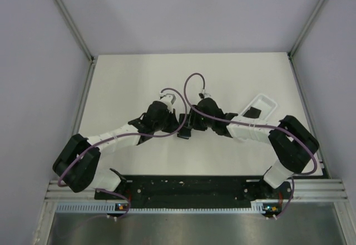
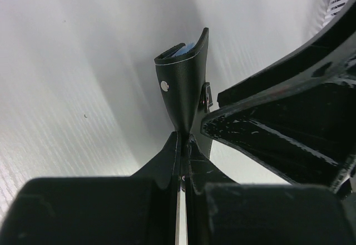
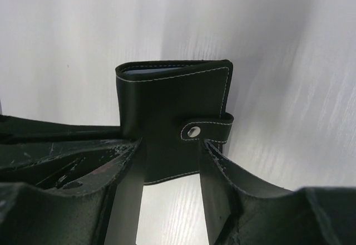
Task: Put the credit cards into the card holder
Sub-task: Open the card holder at the center of the board.
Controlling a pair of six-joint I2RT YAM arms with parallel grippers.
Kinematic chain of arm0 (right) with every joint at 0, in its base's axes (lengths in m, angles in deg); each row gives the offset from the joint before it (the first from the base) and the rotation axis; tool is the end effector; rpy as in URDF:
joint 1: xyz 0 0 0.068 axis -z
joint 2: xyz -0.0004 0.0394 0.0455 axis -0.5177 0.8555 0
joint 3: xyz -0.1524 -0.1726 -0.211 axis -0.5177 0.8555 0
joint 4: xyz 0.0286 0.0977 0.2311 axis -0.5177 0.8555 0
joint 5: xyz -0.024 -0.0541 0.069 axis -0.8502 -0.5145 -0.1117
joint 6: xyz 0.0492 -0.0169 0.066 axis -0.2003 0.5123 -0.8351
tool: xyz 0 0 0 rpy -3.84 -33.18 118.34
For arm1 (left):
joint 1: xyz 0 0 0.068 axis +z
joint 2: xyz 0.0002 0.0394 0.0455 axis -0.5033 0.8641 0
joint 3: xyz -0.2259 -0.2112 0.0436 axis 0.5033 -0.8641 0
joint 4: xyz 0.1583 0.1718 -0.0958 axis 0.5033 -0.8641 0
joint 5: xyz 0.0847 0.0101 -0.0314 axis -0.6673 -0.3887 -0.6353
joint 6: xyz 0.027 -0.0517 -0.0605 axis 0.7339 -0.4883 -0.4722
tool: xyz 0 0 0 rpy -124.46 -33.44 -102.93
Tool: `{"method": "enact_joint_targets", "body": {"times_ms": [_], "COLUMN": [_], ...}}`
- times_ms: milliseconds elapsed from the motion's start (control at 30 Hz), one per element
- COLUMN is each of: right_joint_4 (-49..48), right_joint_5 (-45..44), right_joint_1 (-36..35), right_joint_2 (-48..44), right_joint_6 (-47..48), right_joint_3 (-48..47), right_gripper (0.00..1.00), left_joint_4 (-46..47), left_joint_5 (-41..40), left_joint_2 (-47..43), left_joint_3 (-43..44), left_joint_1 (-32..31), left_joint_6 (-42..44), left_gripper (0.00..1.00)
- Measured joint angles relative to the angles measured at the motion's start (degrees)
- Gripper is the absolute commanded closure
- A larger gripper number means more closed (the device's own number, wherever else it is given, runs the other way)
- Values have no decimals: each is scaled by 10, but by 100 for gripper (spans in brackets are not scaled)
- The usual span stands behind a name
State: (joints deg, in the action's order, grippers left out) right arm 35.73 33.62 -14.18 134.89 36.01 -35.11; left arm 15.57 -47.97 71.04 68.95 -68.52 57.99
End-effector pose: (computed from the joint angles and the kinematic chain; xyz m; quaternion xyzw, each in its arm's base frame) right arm 0.2488 0.2535 0.2118 0.0187 0.9027 0.3173 0.2900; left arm 0.2324 -0.1906 0.2201 0.1063 0.8885 -0.2681 0.3570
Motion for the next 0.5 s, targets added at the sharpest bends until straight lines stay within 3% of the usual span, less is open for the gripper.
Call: {"method": "enact_joint_targets", "body": {"times_ms": [233,500], "right_joint_4": [30,61], "right_joint_5": [-21,-43], "right_joint_1": [0,0], "right_joint_2": [26,43], "right_joint_6": [-12,-23], "right_joint_3": [-23,-41], "right_gripper": [61,74], "left_joint_4": [0,0], "left_joint_5": [7,7], "left_joint_2": [0,0], "left_joint_3": [0,0], "left_joint_1": [0,0], "left_joint_6": [-1,-1], "left_gripper": [100,100]}}
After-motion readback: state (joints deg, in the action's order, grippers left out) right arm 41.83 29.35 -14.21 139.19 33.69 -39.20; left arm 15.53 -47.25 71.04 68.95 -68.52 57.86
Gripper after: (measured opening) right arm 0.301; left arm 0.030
